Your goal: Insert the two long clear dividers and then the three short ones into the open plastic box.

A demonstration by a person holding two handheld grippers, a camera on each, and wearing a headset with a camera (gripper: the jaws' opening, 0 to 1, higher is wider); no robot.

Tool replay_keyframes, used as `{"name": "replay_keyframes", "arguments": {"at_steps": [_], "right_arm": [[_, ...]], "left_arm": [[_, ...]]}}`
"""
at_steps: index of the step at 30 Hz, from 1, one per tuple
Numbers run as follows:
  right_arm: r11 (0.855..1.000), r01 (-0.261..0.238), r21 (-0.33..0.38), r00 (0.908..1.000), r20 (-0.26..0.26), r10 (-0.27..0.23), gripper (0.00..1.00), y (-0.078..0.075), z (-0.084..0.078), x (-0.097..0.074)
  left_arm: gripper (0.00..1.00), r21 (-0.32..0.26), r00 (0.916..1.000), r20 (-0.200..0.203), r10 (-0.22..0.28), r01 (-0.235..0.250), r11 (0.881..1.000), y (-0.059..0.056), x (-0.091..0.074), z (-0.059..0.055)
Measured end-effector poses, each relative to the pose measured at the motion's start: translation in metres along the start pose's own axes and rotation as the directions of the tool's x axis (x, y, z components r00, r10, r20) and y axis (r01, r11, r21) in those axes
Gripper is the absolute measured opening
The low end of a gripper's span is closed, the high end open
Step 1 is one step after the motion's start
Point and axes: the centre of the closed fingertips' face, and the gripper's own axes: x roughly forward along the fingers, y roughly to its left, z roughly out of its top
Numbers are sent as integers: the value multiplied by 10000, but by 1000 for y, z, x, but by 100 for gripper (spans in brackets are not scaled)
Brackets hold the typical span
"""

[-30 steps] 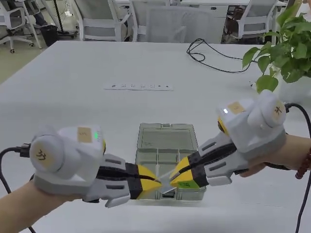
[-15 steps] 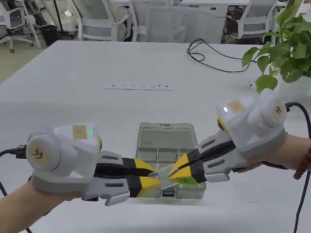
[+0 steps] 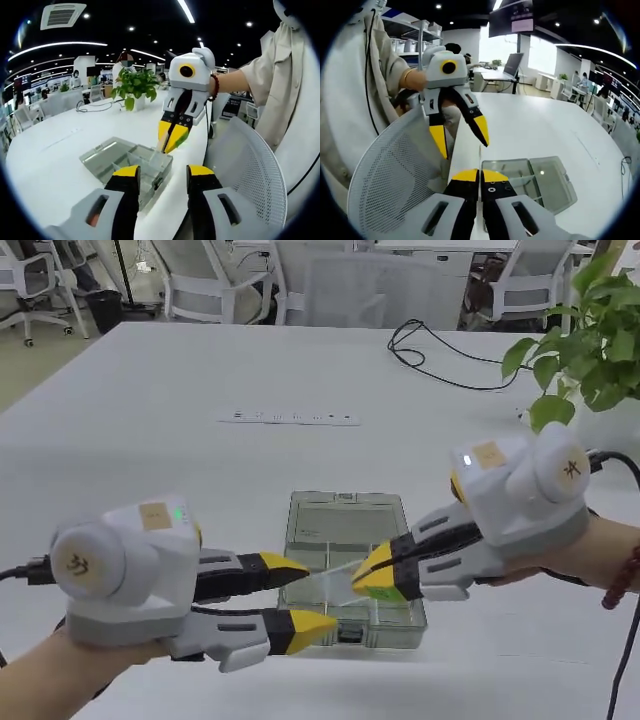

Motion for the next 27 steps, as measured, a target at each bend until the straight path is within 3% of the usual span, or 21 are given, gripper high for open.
{"name": "replay_keyframes", "arguments": {"at_steps": [11, 27], "right_arm": [[9966, 809, 166, 9967, -79, -808, 2, -20, -4, 6], [9867, 1612, 208, 9865, -329, -1605, 2, -48, -13, 17]], "left_arm": [[56, -465, 9959, 97, 902, -896, 9949, 11, -5, -6], [80, -1004, 9863, -13, 1647, -1640, 9813, 23, -6, -16]]}}
